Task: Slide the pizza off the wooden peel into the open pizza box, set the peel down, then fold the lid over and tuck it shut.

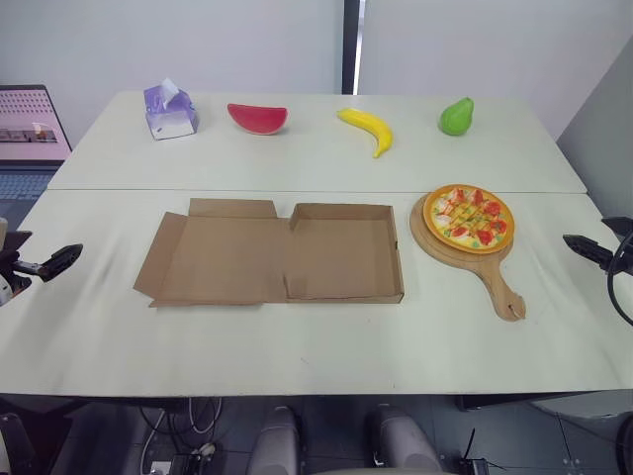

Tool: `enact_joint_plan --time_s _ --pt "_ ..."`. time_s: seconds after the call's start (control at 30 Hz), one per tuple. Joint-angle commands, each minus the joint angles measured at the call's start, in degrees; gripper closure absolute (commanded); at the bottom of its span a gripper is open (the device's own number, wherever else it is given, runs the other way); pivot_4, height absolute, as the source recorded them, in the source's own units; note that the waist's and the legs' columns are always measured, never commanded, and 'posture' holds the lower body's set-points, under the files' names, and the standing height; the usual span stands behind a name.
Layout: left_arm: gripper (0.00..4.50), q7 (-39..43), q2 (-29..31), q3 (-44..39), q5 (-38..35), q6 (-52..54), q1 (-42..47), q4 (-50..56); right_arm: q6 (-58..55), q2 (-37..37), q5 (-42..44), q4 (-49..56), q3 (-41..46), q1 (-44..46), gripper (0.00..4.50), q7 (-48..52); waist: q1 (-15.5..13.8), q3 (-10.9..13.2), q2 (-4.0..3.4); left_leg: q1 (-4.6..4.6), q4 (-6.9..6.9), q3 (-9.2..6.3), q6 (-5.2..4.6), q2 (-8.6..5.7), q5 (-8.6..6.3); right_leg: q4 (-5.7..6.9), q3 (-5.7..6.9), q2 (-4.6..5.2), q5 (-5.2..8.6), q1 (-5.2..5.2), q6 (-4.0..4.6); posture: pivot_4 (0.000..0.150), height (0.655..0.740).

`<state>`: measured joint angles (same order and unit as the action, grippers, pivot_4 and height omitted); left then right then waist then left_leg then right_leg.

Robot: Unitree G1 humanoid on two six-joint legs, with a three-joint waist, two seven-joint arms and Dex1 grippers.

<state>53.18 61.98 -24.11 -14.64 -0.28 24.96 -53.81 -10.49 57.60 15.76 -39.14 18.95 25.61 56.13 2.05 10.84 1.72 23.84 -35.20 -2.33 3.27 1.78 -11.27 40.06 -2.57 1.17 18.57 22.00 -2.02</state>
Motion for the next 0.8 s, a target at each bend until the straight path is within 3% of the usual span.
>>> enact_joint_plan --time_s 0.03,0.5,0.8 --pt "0.04 0.25 2.06 -0.15 0.4 -0.74 0.42 0.03 1.34 1.75 -0.01 -0.52 1.24 0.84 0.0 -0.01 0.0 0.0 0.0 0.0 0.0 0.0 0.0 0.0 0.0 0.0 0.0 0.0 0.0 0.0 0.0 0.15 0.74" --pt "0.04 -0.65 2.24 -0.06 1.51 -1.94 2.52 -2.34 3.95 2.0 -1.78 -4.17 0.15 2.29 0.0 0.2 0.01 0.0 0.0 0.0 -0.01 0.0 0.0 -0.01 0.0 0.01 0.0 0.0 0.0 0.0 0.0 0.15 0.74" --pt "0.04 2.38 1.97 -0.07 0.28 0.13 5.84 -1.49 3.83 1.66 -1.82 -0.3 1.16 -1.48 0.0 -0.52 0.0 0.0 0.0 0.01 -0.04 0.0 0.0 -0.01 0.0 0.04 0.01 0.0 0.0 0.0 0.0 0.15 0.74"
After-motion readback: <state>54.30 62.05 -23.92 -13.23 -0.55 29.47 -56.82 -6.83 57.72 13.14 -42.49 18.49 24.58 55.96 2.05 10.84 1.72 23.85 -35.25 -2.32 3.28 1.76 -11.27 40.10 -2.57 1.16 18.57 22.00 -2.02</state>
